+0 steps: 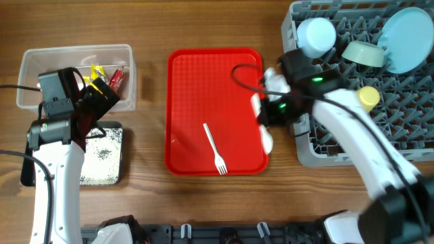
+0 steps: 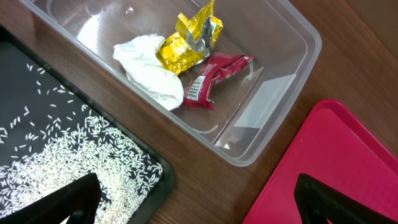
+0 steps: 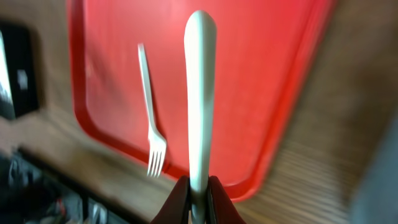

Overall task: Sort waste into correct bins and load items into the dishwasher rack
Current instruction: 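Carry the spoon into the rack and release it upright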

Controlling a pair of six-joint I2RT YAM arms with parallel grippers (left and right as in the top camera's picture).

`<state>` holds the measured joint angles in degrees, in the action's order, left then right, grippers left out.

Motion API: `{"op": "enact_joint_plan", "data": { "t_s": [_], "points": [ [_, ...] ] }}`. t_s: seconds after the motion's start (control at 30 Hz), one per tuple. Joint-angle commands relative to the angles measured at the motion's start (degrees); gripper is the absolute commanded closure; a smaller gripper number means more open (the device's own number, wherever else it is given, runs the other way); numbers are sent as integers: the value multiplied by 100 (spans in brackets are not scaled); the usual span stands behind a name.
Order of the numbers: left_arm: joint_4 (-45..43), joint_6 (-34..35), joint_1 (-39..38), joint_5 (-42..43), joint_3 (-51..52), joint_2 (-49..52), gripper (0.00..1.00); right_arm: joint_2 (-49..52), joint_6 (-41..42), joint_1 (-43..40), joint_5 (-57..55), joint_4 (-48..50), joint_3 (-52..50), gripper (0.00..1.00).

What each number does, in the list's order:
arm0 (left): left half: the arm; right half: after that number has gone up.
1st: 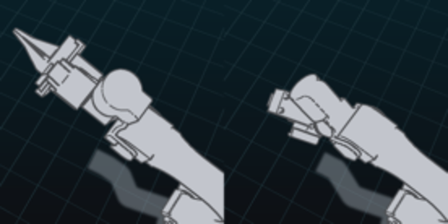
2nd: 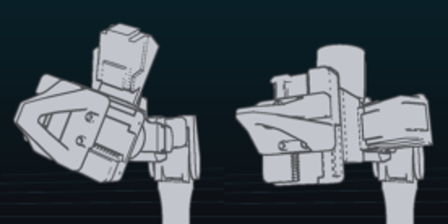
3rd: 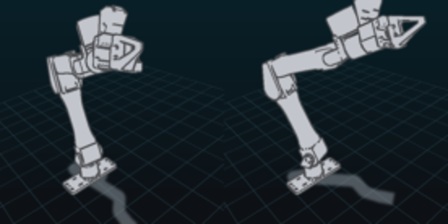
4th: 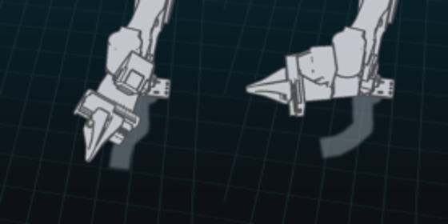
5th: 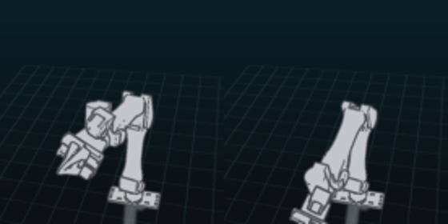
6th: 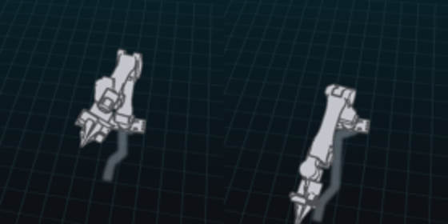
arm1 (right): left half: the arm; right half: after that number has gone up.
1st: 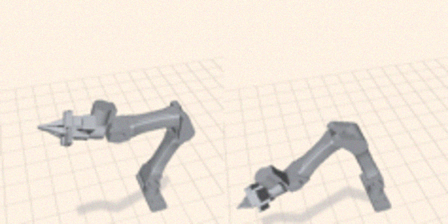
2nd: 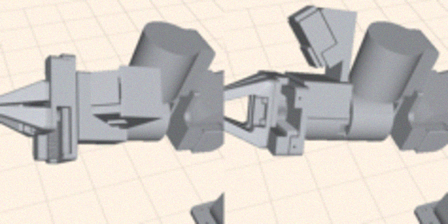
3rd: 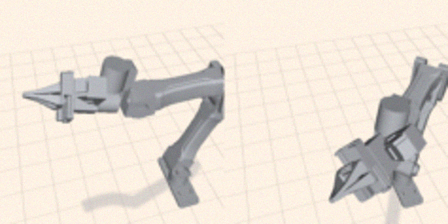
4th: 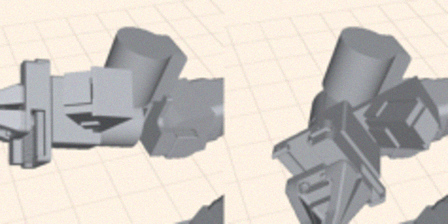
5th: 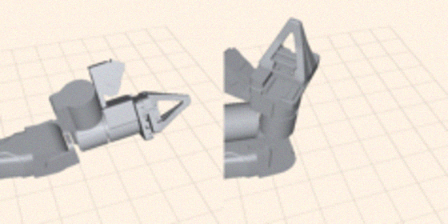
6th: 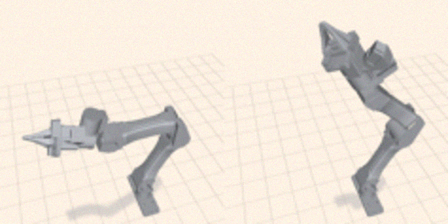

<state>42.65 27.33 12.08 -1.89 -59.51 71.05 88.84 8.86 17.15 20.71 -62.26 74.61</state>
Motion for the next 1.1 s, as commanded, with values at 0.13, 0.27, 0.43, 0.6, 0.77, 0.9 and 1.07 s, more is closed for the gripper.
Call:
{"op": "enact_joint_plan", "data": {
  "t_s": [0.13,0.27,0.43,0.6,0.77,0.9,1.07],
  "points": [
    [-13,-7,31,-76,-87,22,0,-590,-776,-929,-909,-409,264,96],
    [-13,-7,31,-76,-87,22,0,-481,-885,-1342,-1379,-463,262,96],
    [-11,-7,31,-76,-87,22,0,-321,-887,-1547,-1690,-404,262,96],
    [-11,-7,31,-76,-87,22,0,-160,-861,-1574,-1998,-361,262,96],
    [-13,-7,31,-76,-87,22,0,166,-824,-1574,-2028,-378,249,96],
    [-11,-7,31,-76,-87,22,0,378,-817,-1574,-2026,-382,190,71],
    [-11,-7,31,-76,-87,22,0,459,-732,-1574,-2028,-382,188,51]
  ]
}}
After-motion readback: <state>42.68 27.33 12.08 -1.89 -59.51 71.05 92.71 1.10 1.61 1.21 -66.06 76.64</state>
